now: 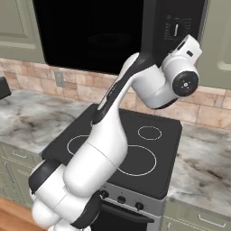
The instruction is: Place the bowl containing the onion and eggplant in the microwave. Close the microwave door and press the start button to microwave the meal.
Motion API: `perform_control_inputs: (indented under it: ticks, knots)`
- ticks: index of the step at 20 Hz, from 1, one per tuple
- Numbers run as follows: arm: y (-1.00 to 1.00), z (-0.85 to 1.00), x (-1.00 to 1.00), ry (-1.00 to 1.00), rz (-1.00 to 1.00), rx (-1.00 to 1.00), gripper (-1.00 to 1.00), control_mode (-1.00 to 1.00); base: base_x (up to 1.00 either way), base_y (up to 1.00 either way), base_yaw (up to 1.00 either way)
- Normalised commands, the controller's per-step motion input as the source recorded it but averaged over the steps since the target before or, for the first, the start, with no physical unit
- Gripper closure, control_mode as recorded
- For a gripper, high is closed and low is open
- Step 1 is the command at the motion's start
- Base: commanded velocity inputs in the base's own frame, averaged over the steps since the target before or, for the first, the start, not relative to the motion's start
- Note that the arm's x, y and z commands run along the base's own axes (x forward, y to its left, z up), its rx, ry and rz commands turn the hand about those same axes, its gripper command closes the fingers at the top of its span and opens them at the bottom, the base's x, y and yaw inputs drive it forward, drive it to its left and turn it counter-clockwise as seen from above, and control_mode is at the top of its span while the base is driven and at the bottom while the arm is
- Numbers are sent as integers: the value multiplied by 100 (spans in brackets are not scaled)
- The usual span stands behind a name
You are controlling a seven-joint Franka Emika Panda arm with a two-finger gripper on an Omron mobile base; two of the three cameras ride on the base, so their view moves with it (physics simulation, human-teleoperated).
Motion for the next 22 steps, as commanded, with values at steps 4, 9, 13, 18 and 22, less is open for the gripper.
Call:
perform_control_inputs:
  ticks: [4, 9, 13, 18, 22]
  knots:
    - [-20, 0, 28, 0, 0, 6, 100, -100, 0, 0, 0]
    - [-16, -3, 27, 0, 0, 5, 100, -100, 0, 0, 0]
    - [-11, -7, 33, 0, 0, 4, 100, -100, 0, 0, 0]
    - [-6, -10, 35, 0, 0, 4, 100, -100, 0, 0, 0]
    - [0, -12, 38, 2, 0, 0, 100, -100, 0, 0, 0]
